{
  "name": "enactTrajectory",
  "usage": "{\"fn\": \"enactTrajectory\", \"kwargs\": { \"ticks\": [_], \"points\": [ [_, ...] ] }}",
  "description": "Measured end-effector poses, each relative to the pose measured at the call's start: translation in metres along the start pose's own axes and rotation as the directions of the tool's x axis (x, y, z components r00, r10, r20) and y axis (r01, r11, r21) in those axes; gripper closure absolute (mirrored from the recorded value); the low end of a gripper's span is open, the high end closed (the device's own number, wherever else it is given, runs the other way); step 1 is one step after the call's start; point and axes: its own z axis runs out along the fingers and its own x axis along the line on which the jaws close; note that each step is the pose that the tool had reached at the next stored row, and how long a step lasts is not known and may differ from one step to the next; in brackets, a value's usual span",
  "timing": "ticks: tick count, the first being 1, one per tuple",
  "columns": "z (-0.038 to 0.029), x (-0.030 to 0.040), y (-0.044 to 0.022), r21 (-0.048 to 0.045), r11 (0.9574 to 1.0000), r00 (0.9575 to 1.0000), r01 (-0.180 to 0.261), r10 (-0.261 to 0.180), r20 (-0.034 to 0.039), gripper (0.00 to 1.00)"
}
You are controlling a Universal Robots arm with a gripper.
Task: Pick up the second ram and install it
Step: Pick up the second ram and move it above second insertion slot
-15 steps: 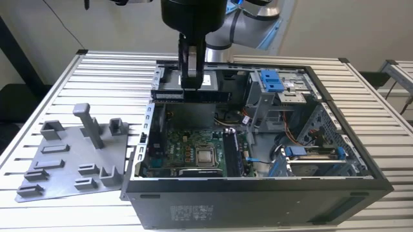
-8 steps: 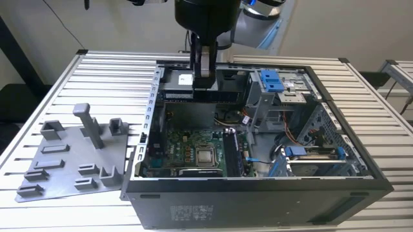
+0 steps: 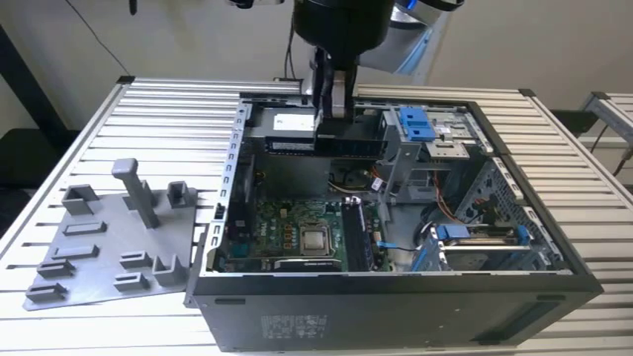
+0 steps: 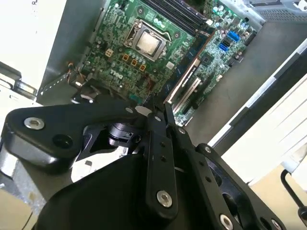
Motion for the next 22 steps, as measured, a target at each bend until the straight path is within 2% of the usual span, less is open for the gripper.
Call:
{"fn": "enactTrajectory", "kwargs": {
  "ticks": [13, 22],
  "points": [
    [-0.0005, -0.003, -0.0295, 0.0014, 0.9997, 0.9997, -0.026, 0.026, 0.0004, 0.86],
    [-0.0009, -0.0049, -0.0539, 0.0021, 0.9993, 0.9993, -0.037, 0.037, 0.0007, 0.86]
  ]
}}
